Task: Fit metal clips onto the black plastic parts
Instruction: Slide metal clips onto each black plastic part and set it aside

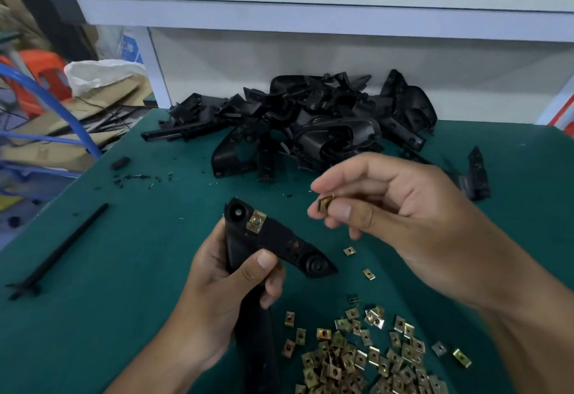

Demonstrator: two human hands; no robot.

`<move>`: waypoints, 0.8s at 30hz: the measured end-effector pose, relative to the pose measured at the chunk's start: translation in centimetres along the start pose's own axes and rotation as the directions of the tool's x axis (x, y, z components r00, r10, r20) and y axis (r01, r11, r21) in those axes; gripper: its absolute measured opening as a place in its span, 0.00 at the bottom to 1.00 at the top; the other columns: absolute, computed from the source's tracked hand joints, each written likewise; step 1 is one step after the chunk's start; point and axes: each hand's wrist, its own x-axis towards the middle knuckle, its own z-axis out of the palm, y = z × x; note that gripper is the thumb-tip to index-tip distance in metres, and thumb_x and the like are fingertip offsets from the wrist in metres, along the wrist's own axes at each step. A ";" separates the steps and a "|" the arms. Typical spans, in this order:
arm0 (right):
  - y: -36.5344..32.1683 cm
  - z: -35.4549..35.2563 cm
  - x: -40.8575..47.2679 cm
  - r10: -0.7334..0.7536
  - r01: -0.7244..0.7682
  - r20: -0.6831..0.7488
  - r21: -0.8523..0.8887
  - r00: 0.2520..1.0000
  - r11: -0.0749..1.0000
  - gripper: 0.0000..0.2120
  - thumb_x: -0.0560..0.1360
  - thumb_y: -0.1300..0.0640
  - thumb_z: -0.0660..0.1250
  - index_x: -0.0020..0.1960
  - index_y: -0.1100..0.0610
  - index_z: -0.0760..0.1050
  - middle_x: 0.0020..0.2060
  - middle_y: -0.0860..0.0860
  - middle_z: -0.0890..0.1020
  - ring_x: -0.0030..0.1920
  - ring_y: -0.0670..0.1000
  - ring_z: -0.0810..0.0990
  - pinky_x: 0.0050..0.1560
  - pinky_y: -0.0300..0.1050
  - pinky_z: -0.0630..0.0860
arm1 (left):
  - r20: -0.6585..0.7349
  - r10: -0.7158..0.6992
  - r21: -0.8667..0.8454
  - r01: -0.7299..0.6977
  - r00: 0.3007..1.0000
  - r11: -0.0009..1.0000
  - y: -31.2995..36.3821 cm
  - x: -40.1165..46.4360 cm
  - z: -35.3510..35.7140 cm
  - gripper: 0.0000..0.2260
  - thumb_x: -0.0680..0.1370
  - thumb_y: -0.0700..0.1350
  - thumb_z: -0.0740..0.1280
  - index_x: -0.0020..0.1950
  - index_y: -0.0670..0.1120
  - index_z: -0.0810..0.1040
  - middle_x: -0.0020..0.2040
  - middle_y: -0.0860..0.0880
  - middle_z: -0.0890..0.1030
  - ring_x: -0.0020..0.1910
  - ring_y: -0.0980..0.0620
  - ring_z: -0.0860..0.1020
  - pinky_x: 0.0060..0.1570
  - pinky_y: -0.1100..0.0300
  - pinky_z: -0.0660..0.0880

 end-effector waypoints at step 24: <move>0.5 0.9 -0.3 0.116 -0.115 0.069 -0.018 0.991 0.993 0.08 0.72 0.47 0.73 0.50 0.46 0.84 0.43 0.46 0.86 0.43 0.42 0.83 0.41 0.32 0.77 | 0.065 0.017 0.018 -0.019 0.998 1.000 0.3 -0.1 0.3 0.13 0.73 0.53 0.78 0.47 0.47 0.78 0.32 0.50 0.77 0.27 0.54 0.73 0.29 0.63 0.71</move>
